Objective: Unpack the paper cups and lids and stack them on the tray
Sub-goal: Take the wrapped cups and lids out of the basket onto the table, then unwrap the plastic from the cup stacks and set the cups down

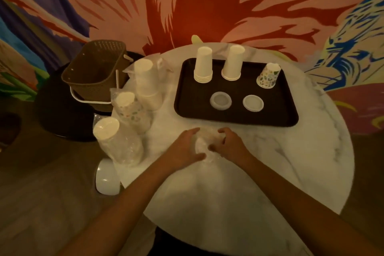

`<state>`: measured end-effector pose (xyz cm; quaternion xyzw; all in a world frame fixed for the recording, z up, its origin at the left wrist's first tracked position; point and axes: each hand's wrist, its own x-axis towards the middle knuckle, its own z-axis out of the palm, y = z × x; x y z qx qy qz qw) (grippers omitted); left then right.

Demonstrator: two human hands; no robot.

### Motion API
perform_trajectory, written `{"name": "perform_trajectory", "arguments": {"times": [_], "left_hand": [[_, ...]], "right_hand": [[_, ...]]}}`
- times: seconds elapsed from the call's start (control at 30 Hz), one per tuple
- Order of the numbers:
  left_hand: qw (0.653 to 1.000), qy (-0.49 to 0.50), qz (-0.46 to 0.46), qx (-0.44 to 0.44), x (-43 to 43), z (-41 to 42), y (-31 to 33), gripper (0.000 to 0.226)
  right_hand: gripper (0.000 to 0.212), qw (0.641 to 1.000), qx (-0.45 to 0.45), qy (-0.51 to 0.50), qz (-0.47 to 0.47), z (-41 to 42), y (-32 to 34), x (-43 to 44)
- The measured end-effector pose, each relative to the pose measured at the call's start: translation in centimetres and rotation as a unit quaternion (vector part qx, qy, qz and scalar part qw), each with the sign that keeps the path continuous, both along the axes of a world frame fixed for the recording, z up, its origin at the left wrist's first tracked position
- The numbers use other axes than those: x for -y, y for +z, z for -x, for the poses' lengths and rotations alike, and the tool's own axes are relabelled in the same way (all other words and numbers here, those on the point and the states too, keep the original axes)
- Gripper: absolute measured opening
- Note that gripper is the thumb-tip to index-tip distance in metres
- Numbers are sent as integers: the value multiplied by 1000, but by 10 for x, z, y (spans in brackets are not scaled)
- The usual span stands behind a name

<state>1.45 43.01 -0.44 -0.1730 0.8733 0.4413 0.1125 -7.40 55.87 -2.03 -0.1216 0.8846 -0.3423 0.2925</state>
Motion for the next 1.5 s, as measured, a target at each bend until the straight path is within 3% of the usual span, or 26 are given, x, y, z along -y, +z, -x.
{"name": "perform_trajectory", "arguments": {"times": [0.1, 0.2, 0.43, 0.7, 0.9, 1.0, 1.07, 1.17, 1.27, 1.37, 1.43, 1.5], "left_hand": [[998, -41, 41, 5, -17, 7, -25, 89], [993, -57, 99, 2, -23, 16, -41, 86], [986, -76, 145, 20, -2, 21, -43, 85], [974, -34, 217, 48, 31, 16, -27, 76], [959, -36, 279, -19, 39, -5, 29, 54], [957, -15, 267, -117, 45, -20, 62, 45], [927, 14, 308, -213, 55, -34, 78, 45], [889, 109, 380, -233, 83, -53, 85, 55], [902, 245, 315, -164, 104, -66, 86, 81], [923, 342, 140, -106, 108, -73, 80, 106], [928, 354, 81, -80, 103, -77, 70, 110], [934, 340, 82, -70, 96, -78, 57, 99]], "right_hand": [[62, 992, 98, -59, 49, -4, -10, -11], [54, 983, 140, -87, 77, -5, -15, -19], [47, 980, 153, -92, 88, -1, -21, -13], [48, 976, 173, -72, 111, 6, -17, 47], [51, 968, 209, -57, 129, 9, -20, 81], [49, 985, 152, -2, 86, 8, -19, 82], [50, 995, 55, 29, 74, 10, -22, 76], [47, 995, -25, 37, 93, 15, -23, 69], [48, 992, -67, 33, 101, 16, -12, 73], [44, 987, -85, 47, 130, 12, 1, 82], [39, 984, -95, 64, 135, 9, 7, 86], [35, 982, -101, 81, 136, 6, 9, 88]]}}
